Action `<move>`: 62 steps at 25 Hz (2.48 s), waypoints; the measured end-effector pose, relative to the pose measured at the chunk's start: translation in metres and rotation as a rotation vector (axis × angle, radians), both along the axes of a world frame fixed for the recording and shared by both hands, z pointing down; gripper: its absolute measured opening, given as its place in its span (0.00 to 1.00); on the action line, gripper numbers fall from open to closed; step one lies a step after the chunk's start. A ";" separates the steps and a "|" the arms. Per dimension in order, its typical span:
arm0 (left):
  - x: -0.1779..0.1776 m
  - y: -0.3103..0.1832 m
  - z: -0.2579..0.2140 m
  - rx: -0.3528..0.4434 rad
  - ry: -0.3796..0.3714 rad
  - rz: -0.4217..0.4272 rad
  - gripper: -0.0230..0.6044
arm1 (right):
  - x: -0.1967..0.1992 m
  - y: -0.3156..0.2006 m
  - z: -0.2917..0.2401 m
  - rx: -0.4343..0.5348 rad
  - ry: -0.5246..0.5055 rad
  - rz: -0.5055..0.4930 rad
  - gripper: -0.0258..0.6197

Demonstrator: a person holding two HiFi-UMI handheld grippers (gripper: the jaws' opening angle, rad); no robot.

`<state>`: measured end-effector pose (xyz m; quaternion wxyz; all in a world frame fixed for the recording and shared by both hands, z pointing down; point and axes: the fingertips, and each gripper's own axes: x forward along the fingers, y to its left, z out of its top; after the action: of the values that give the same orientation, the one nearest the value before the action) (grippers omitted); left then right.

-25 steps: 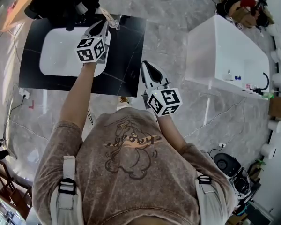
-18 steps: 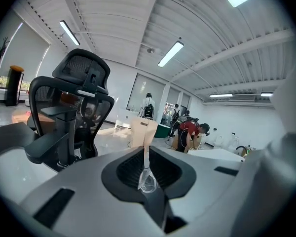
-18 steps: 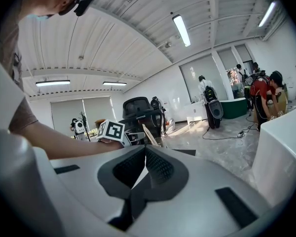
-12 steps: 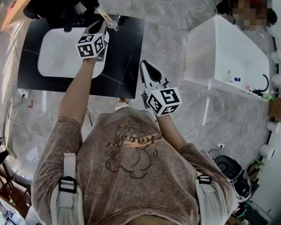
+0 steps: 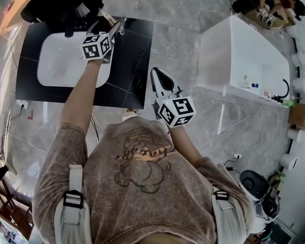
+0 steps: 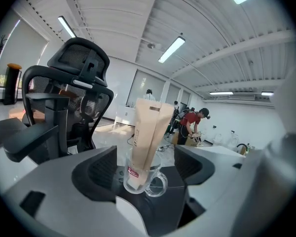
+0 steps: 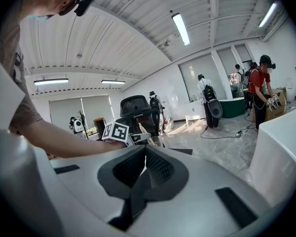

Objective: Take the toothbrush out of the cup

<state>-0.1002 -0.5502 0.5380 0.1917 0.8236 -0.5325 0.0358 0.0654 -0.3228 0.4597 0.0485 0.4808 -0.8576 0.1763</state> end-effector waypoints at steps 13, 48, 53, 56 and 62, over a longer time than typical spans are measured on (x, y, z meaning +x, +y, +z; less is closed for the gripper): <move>0.006 -0.017 0.013 -0.030 -0.054 0.025 0.60 | 0.004 -0.009 0.003 -0.010 0.013 0.001 0.07; -0.018 0.003 -0.079 0.169 -0.060 -0.071 0.17 | -0.013 -0.001 0.000 0.001 -0.018 -0.043 0.07; -0.023 0.027 -0.092 0.178 -0.041 -0.080 0.17 | -0.018 0.008 0.000 0.007 -0.024 -0.050 0.07; -0.022 0.050 -0.095 0.165 -0.016 -0.082 0.17 | -0.017 0.012 0.001 0.003 -0.027 -0.053 0.07; -0.029 0.110 -0.092 0.125 0.028 -0.076 0.17 | -0.029 0.014 0.002 0.006 -0.025 -0.073 0.07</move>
<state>-0.1291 -0.4406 0.4457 0.1488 0.8137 -0.5617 -0.0162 0.0365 -0.3089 0.4622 0.0429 0.4471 -0.8756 0.1778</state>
